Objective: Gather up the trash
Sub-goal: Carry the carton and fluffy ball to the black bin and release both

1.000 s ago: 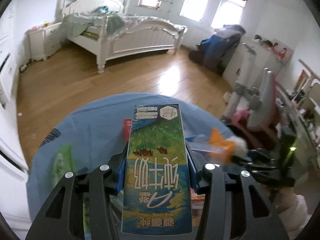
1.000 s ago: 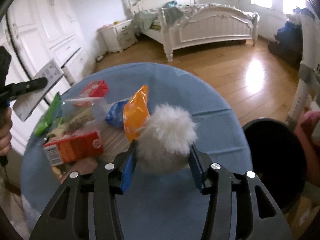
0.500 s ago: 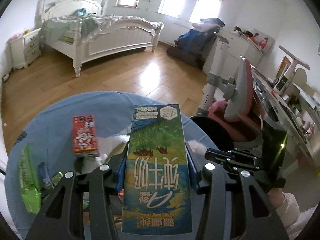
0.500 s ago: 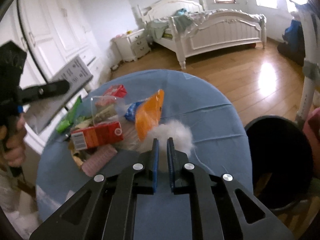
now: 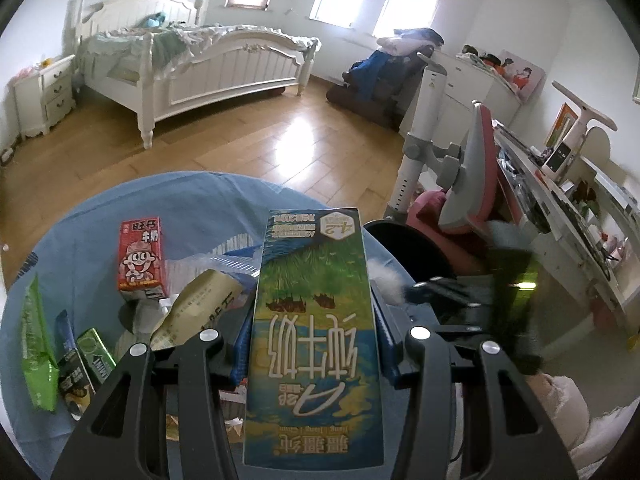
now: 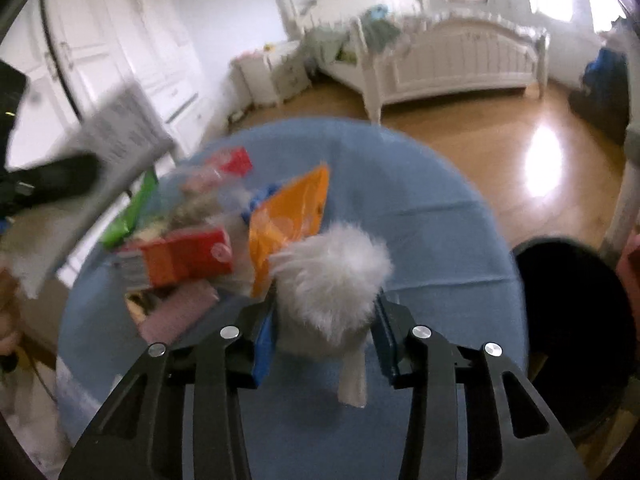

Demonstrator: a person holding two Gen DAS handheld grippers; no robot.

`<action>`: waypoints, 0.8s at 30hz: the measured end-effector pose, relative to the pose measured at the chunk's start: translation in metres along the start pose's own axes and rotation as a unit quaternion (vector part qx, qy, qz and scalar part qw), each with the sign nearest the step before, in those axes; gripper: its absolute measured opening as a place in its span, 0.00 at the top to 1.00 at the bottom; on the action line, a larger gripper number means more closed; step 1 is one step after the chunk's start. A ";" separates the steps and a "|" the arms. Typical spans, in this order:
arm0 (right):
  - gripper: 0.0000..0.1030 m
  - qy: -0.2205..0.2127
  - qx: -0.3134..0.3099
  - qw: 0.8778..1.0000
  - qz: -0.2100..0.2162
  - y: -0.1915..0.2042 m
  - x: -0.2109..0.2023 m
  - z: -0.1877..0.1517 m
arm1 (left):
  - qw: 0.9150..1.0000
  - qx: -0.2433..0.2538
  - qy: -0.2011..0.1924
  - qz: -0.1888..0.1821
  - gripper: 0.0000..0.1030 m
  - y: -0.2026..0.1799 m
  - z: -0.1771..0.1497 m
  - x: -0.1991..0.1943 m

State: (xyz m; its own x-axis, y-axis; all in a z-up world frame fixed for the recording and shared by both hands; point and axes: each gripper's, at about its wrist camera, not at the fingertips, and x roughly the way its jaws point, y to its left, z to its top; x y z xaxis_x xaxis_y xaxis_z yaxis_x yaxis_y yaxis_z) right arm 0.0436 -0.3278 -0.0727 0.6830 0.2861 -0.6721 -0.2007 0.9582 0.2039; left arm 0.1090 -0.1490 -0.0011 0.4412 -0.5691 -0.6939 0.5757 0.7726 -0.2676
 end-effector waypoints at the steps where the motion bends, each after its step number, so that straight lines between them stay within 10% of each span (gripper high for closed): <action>1: 0.60 -0.020 -0.011 1.000 -0.017 0.004 -0.016 -0.001 | 1.000 -0.002 -0.001 0.000 0.53 0.000 0.001 0.000; 13: 0.60 -0.188 0.093 0.974 -0.086 -0.058 -0.124 -0.034 | 0.998 -0.003 -0.015 -0.062 0.53 -0.042 0.009 0.038; 24: 0.59 -0.179 0.144 0.956 -0.182 -0.130 -0.127 -0.056 | 0.991 0.004 -0.003 -0.130 0.53 -0.123 0.027 0.140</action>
State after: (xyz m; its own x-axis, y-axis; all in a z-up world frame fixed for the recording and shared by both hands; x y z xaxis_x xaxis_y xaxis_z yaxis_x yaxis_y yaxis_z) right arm -0.0563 -0.4887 -0.0539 0.8776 -0.1351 -0.4599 0.2622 0.9385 0.2245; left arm 0.1190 -0.3314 -0.0471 0.2818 -0.7506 -0.5976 0.6767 0.5970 -0.4309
